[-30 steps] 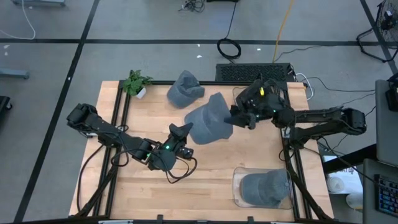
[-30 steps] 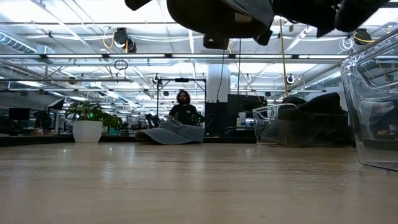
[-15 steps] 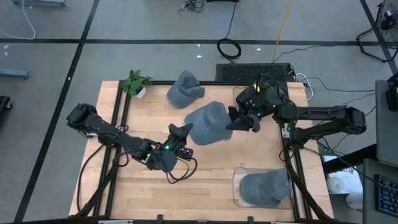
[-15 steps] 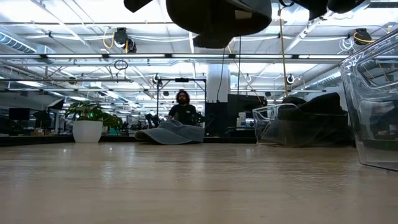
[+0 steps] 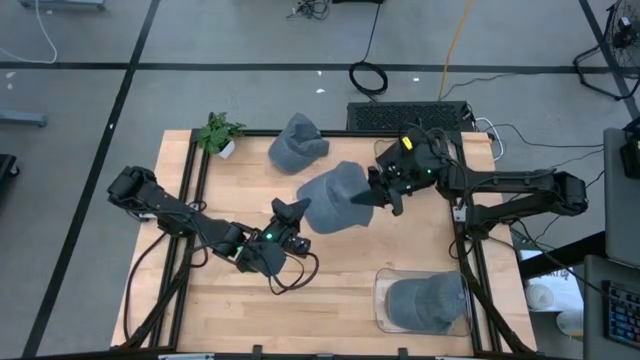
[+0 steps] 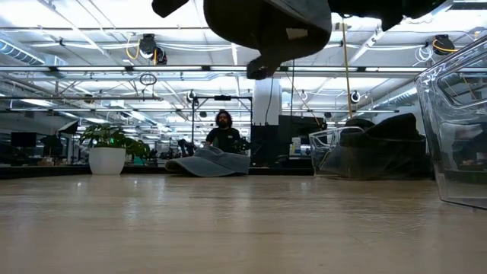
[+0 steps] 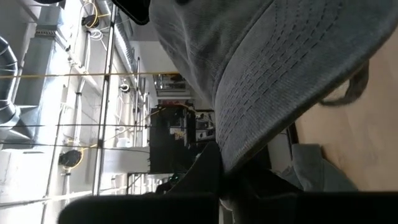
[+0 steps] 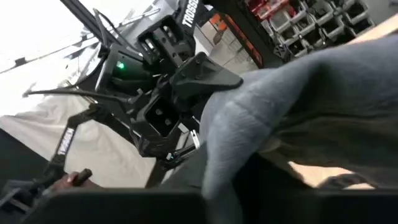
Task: Pick & Place hat
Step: Put the bottom gray cap into the bottom transparent bin
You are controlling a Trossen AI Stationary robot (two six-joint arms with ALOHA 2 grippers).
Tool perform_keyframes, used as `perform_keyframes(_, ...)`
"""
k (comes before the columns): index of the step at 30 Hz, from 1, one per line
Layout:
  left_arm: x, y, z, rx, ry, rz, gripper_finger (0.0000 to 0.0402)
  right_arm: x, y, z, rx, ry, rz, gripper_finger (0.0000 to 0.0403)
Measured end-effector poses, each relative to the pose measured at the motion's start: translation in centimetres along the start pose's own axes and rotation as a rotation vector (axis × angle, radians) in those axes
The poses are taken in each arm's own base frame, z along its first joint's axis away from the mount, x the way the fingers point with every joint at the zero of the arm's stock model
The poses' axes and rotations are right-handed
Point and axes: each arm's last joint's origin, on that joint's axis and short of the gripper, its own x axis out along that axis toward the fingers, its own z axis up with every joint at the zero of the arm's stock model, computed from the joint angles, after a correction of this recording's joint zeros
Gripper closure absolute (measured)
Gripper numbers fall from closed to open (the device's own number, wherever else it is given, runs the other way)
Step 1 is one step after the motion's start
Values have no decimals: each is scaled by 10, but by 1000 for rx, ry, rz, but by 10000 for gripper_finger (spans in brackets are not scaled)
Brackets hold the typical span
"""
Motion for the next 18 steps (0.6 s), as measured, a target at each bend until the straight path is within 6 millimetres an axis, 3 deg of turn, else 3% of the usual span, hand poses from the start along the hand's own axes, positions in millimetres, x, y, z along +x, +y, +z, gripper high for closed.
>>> perform_keyframes(3,0,-1,1,-37,-38,-23,393,-1,2,1,-53,-3,16,394)
perform_keyframes(8,0,-4,1,-114,-81,-71,390,-7,10,4,-99,-17,48,401)
perform_keyframes(18,-1,-11,2,-382,-150,-185,340,-33,31,8,-182,-68,-9,402)
